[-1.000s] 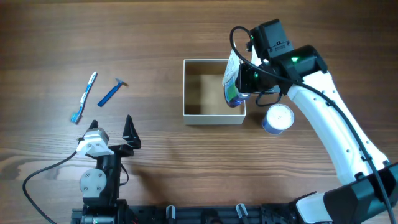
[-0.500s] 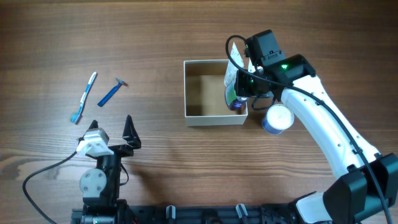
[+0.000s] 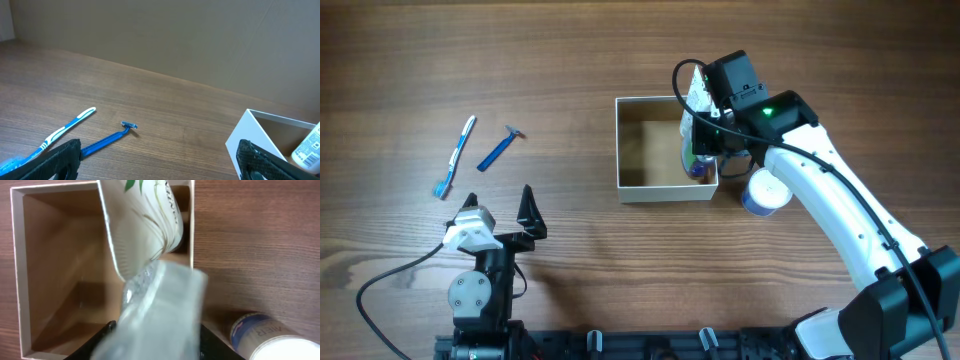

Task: Pack container
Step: 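Lower the pump bottle into the box beside the tube, release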

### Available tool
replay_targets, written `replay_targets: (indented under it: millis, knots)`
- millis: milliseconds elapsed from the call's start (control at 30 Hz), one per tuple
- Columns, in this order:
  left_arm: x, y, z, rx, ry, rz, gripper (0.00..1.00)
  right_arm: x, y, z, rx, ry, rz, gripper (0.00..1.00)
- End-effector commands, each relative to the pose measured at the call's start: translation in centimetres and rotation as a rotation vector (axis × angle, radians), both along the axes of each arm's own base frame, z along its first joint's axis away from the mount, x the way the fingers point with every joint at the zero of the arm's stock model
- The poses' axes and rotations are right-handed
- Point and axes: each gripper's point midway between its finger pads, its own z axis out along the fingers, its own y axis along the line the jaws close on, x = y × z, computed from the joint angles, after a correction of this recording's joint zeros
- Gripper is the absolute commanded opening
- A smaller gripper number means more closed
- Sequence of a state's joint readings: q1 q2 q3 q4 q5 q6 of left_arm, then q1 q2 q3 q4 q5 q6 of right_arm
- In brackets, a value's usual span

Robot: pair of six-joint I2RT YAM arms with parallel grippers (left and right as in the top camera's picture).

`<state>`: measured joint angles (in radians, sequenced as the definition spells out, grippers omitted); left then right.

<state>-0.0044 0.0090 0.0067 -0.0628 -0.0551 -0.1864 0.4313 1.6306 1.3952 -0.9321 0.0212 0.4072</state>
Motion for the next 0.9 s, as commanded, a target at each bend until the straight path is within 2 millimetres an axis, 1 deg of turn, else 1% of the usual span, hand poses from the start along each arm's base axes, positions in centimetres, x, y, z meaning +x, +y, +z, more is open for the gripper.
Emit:
replay_targets:
  millis: [0,367,433,467,500,533,567,633,667,767,800,867]
  knots:
    - [0.0,0.4,-0.1,-0.01,0.003,0.019,1.0,0.5,-0.2,0.2,-0.016,-0.024,-0.02,0.48]
    - [0.0,0.4,-0.1,-0.011,0.003,0.019,1.0,0.6,-0.4,0.4,-0.023,-0.035,-0.025,0.49]
    - [0.0,0.4,-0.1,-0.011,0.003,0.019,1.0,0.6,-0.4,1.0,-0.015,-0.05,-0.026,0.49]
    - [0.0,0.4,-0.1,-0.01,0.003,0.019,1.0,0.5,-0.4,2.1,-0.004,-0.075,-0.025,0.51]
    - [0.0,0.4,-0.1,-0.011,0.003,0.019,1.0,0.4,-0.5,3.3,0.01,-0.103,-0.026,0.53]
    - [0.0,0.4,-0.1,-0.011,0.003,0.019,1.0,0.2,-0.6,4.0,0.018,-0.119,-0.027,0.56]
    - [0.0,0.4,-0.1,-0.01,0.003,0.019,1.0,-0.1,-0.8,5.1,0.025,-0.142,-0.029,0.61]
    - [0.0,0.4,-0.1,-0.011,0.003,0.019,1.0,-0.9,-1.8,7.2,0.02,-0.192,-0.047,0.69]
    - [0.0,0.4,-0.1,-0.01,0.003,0.019,1.0,-1.4,-2.7,8.3,0.008,-0.22,-0.072,0.76]
    - [0.0,0.4,-0.1,-0.011,0.003,0.019,1.0,-2.8,-5.0,10.2,-0.002,-0.253,-0.156,0.95]
    - [0.0,0.4,-0.1,-0.01,0.003,0.019,1.0,-3.3,-5.7,10.5,-0.006,-0.252,-0.175,1.0]
    - [0.0,0.4,-0.1,-0.01,0.003,0.019,1.0,-4.3,-7.5,10.5,-0.024,-0.224,-0.213,1.0]
